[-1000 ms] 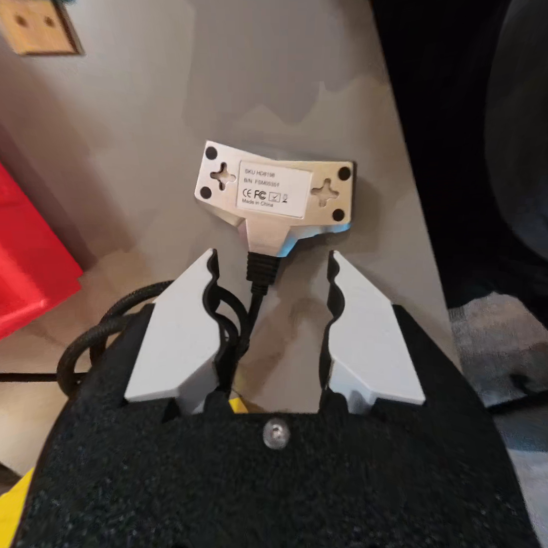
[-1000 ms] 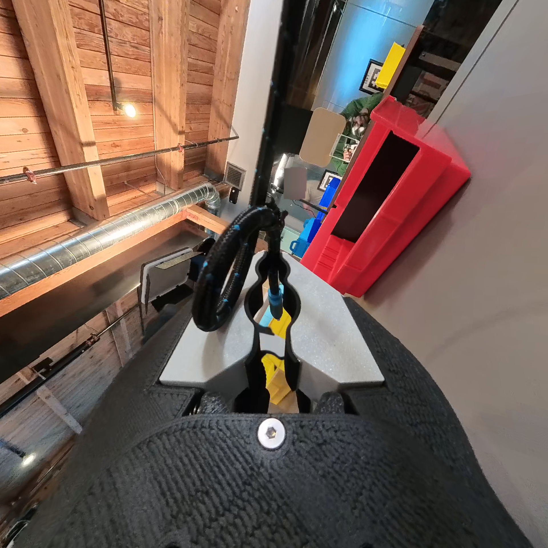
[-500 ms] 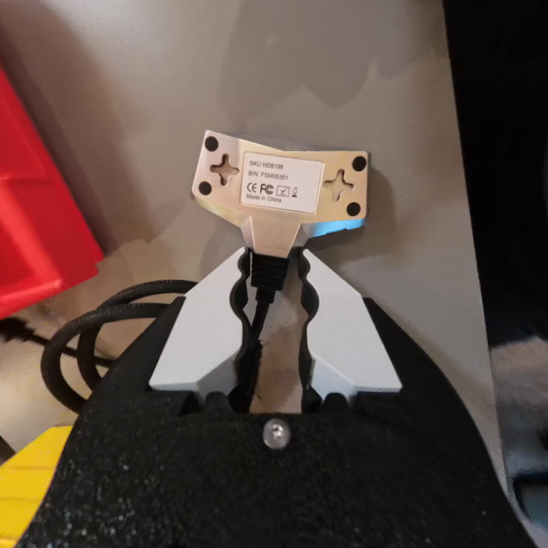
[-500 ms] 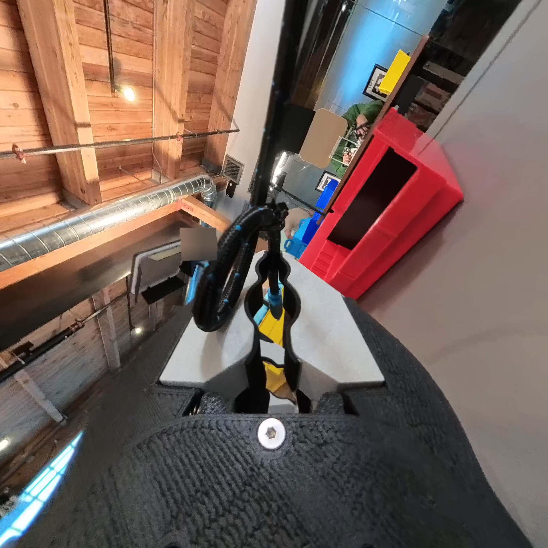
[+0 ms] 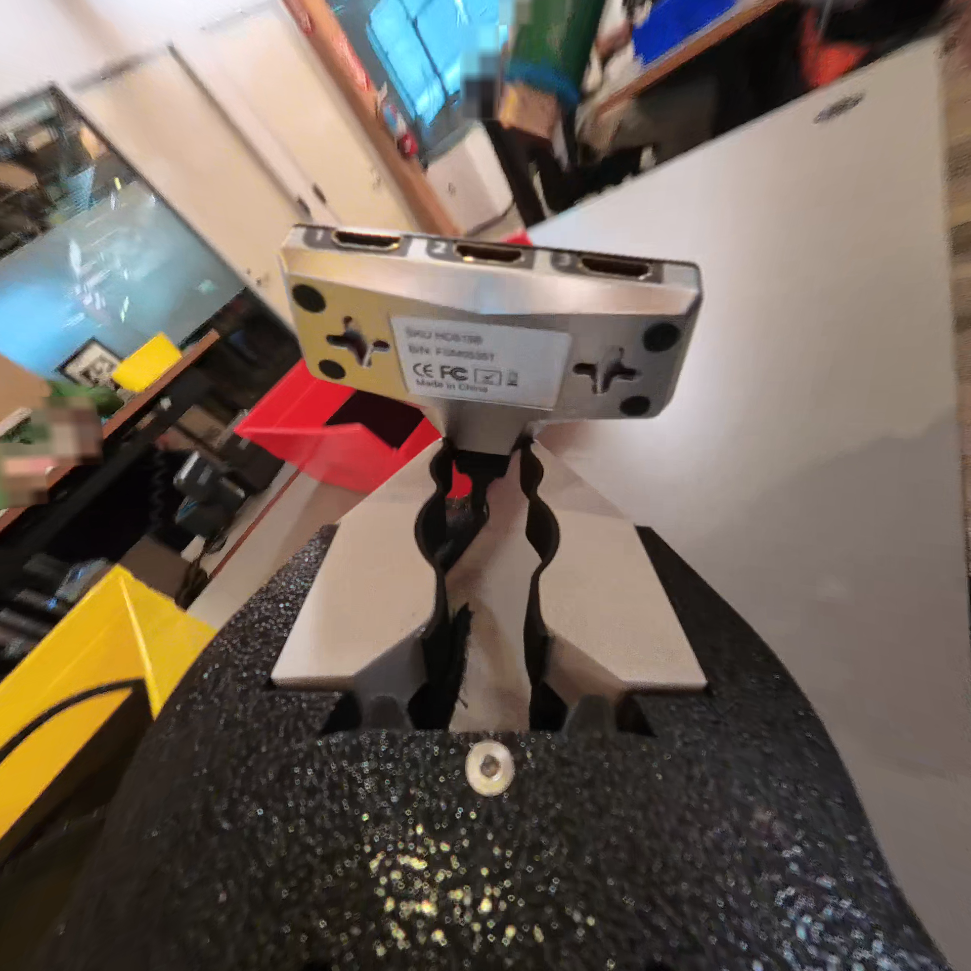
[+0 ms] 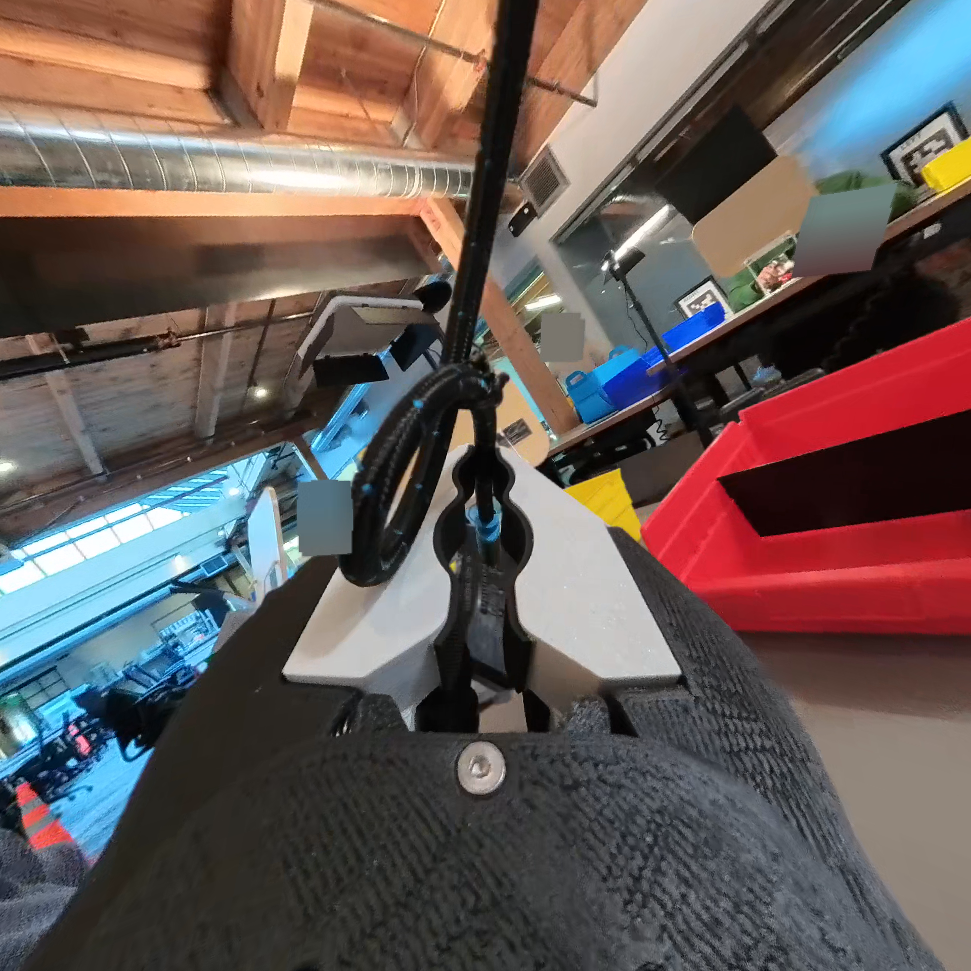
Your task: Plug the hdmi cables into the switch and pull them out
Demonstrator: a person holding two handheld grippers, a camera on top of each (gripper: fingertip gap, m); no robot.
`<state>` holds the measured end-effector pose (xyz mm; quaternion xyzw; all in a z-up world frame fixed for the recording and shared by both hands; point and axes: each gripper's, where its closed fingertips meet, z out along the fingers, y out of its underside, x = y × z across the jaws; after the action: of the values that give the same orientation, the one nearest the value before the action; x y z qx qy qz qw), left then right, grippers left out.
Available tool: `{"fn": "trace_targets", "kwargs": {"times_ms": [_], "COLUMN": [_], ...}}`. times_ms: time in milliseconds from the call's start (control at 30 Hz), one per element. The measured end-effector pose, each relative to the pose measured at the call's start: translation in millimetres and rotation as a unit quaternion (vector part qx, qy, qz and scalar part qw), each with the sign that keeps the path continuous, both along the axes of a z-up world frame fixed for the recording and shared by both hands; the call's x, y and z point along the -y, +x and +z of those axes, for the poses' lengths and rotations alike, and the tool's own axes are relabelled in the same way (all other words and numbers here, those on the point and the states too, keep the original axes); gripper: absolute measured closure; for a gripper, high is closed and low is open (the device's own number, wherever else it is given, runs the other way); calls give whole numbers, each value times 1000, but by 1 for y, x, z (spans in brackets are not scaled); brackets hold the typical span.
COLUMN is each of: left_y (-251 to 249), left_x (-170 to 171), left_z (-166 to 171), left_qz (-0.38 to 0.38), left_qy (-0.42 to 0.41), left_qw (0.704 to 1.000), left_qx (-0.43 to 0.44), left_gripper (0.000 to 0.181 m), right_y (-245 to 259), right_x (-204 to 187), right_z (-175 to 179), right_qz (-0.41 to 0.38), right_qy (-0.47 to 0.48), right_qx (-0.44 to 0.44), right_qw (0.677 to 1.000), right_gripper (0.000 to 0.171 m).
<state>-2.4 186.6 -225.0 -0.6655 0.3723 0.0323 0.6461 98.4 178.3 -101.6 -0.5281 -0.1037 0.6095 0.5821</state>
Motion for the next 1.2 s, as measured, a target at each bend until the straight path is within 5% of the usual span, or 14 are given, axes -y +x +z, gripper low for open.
{"fn": "trace_targets", "kwargs": {"times_ms": [33, 600, 1200], "left_y": [0, 7, 3], "left_x": [-1, -12, -12], "left_z": [-3, -12, -11], "left_qz": [10, 64, 78], "left_qy": [-5, -35, -29], "left_qw": [1000, 997, 995], "left_qx": [-3, -37, -49], "left_gripper": [158, 162, 162], "right_y": [-4, -36, -44], "right_x": [2, 26, 33], "right_z": [1, -1, -4], "right_qz": [-1, -90, -118], "right_qy": [4, 114, 156], "right_qx": [4, 157, 218], "right_qw": [1000, 977, 956], "right_gripper": [167, 167, 167]}}
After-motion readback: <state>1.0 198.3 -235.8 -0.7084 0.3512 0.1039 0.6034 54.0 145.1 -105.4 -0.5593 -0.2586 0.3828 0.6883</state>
